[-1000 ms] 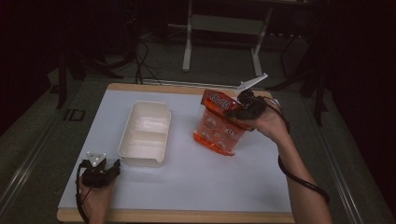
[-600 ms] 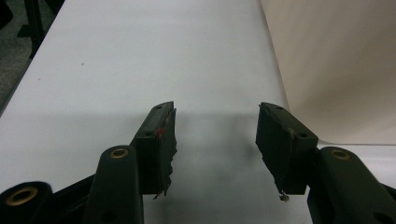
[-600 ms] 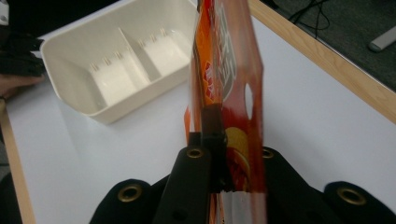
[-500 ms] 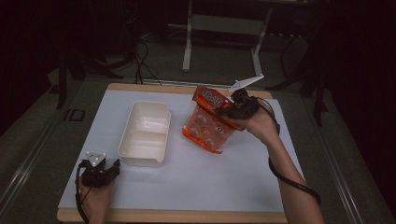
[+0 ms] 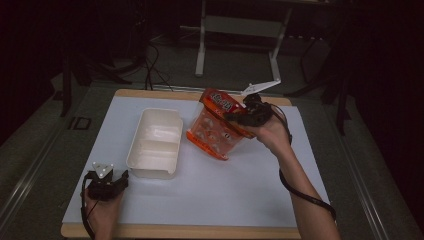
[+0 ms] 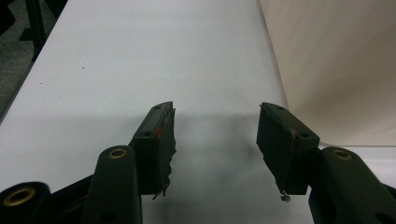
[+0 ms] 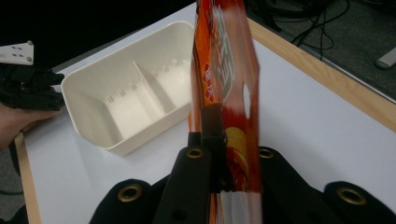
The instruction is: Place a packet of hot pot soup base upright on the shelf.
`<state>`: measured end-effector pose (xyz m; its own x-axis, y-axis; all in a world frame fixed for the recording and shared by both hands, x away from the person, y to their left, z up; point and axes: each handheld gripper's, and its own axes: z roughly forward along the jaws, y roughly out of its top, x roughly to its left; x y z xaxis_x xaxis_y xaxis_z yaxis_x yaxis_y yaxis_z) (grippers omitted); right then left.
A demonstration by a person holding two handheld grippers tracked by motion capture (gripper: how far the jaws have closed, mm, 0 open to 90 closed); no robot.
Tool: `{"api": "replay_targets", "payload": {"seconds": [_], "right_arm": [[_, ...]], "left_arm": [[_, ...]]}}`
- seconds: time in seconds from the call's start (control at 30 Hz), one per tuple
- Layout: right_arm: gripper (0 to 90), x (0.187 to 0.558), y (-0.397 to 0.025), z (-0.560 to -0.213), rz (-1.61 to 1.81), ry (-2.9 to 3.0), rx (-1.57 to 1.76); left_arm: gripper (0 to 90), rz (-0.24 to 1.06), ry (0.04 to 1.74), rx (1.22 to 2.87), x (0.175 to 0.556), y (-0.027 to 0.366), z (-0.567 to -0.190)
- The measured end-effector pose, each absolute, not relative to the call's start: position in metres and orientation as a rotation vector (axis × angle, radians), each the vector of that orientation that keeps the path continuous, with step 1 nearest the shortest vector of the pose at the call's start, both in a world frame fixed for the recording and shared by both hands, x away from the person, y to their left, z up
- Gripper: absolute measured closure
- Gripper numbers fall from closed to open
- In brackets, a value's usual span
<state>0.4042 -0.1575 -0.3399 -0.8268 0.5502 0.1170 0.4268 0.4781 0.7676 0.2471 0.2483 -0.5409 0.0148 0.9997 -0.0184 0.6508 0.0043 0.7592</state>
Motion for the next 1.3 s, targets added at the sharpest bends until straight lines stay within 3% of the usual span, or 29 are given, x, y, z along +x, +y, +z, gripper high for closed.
{"api": "replay_targets", "payload": {"seconds": [1.3], "right_arm": [[90.0,0.409,-0.128,-0.318,1.472,2.477,0.917]], "left_arm": [[46.0,0.776,1.682,1.713,0.25,0.248,-0.541]]}}
